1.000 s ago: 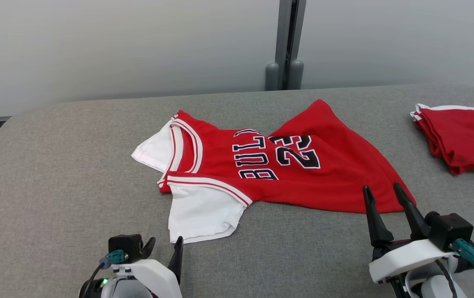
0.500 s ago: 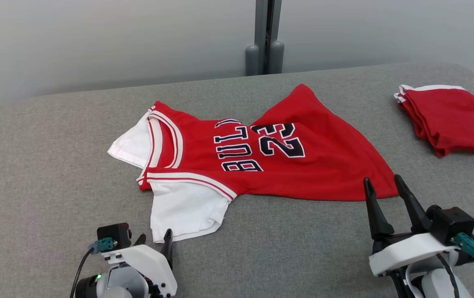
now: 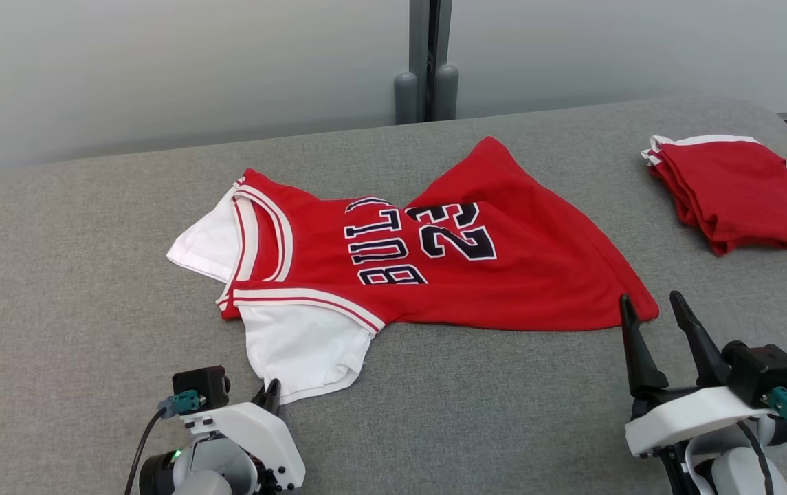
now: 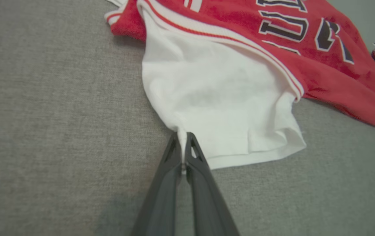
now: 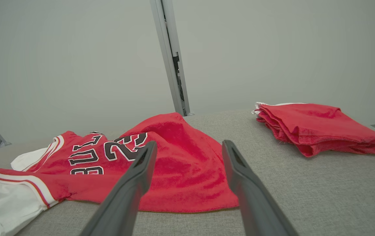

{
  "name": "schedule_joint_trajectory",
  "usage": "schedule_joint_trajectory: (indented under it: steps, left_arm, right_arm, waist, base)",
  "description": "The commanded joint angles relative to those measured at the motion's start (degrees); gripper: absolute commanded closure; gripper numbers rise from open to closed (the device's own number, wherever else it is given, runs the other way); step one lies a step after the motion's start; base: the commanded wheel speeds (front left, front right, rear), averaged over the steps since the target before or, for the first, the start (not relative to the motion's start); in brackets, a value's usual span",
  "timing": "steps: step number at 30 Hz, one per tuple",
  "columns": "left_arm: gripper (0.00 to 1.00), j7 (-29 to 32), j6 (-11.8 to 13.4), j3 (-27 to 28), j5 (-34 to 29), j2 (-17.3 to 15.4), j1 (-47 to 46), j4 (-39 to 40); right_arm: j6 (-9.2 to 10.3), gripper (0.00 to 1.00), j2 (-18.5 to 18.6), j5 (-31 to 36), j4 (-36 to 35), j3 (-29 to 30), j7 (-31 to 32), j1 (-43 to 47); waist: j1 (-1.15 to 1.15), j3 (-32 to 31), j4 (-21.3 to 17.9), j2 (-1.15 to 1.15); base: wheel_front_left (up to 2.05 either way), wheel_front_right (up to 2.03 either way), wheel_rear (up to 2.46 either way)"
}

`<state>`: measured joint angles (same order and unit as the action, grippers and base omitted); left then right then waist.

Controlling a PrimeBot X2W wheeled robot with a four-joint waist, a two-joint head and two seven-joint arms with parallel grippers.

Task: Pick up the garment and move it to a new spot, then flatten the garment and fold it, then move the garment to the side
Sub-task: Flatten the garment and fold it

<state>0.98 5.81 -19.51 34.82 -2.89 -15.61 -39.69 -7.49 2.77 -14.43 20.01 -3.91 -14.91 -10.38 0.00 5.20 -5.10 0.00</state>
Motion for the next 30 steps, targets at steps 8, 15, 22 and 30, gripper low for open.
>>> schedule_joint_trajectory:
  steps: [8,15,22,30]
  left_arm:
    - [1.00,-5.9,-1.5,1.9,2.4,-0.2,2.8,6.3]
    - [1.00,-7.6,-0.3,3.1,3.2,-1.5,8.5,18.5]
    - [1.00,-6.9,2.9,4.3,2.8,-3.3,13.8,30.5]
    - [1.00,-4.2,5.6,3.6,1.9,-4.7,17.1,37.8]
  right_arm:
    - [-0.01,0.00,0.3,2.2,4.3,6.2,0.0,1.6]
    - [-0.01,0.00,0.3,3.4,10.6,11.5,3.1,0.2]
    - [-0.01,0.00,0.3,4.9,14.9,13.9,5.5,-1.9]
    - [-0.01,0.00,0.3,3.8,20.9,11.8,7.4,-5.5]
  waist:
    - [0.00,-1.1,1.5,0.00]
    - [0.00,-1.7,3.0,0.00]
    - [0.00,-1.4,4.8,0.00]
    - [0.00,-0.4,6.3,0.00]
  base:
    - [0.00,0.00,0.00]
    - [0.00,0.00,0.00]
    - [0.00,0.00,0.00]
    - [0.00,0.00,0.00]
